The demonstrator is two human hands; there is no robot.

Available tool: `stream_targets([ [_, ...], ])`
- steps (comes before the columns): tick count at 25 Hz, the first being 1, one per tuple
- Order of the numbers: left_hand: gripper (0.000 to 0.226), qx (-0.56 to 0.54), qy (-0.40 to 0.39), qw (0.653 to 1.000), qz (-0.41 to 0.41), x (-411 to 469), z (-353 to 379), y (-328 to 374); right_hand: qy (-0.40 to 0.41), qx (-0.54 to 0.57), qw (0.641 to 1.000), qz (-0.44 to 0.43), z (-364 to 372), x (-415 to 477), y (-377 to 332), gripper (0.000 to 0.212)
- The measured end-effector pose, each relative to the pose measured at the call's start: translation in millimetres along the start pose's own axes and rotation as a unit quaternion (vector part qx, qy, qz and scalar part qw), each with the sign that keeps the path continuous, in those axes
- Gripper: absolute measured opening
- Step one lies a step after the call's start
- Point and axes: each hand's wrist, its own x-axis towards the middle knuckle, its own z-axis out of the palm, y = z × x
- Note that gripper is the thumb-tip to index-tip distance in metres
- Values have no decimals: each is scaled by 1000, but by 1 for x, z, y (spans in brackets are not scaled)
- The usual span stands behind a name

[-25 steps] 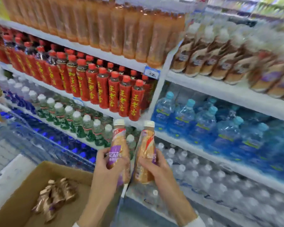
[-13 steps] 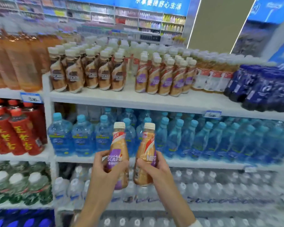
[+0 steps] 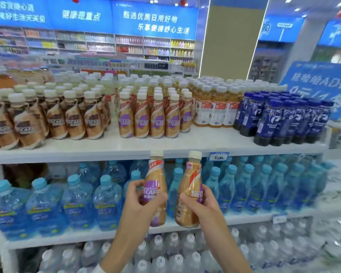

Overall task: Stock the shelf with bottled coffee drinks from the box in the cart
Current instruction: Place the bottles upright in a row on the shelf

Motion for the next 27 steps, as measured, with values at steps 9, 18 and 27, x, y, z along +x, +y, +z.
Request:
stream_targets([
  [9, 71, 25, -30, 997, 66, 108, 26, 24, 36, -22, 998, -43, -6, 100, -29, 48],
  [18, 73, 91, 13, 986, 142, 197, 46, 34, -5, -90, 985, -146, -2, 212, -75, 62],
  [27, 70, 122, 52, 977, 169, 203, 50, 16, -57, -141, 975, -160, -13, 238, -57, 77],
])
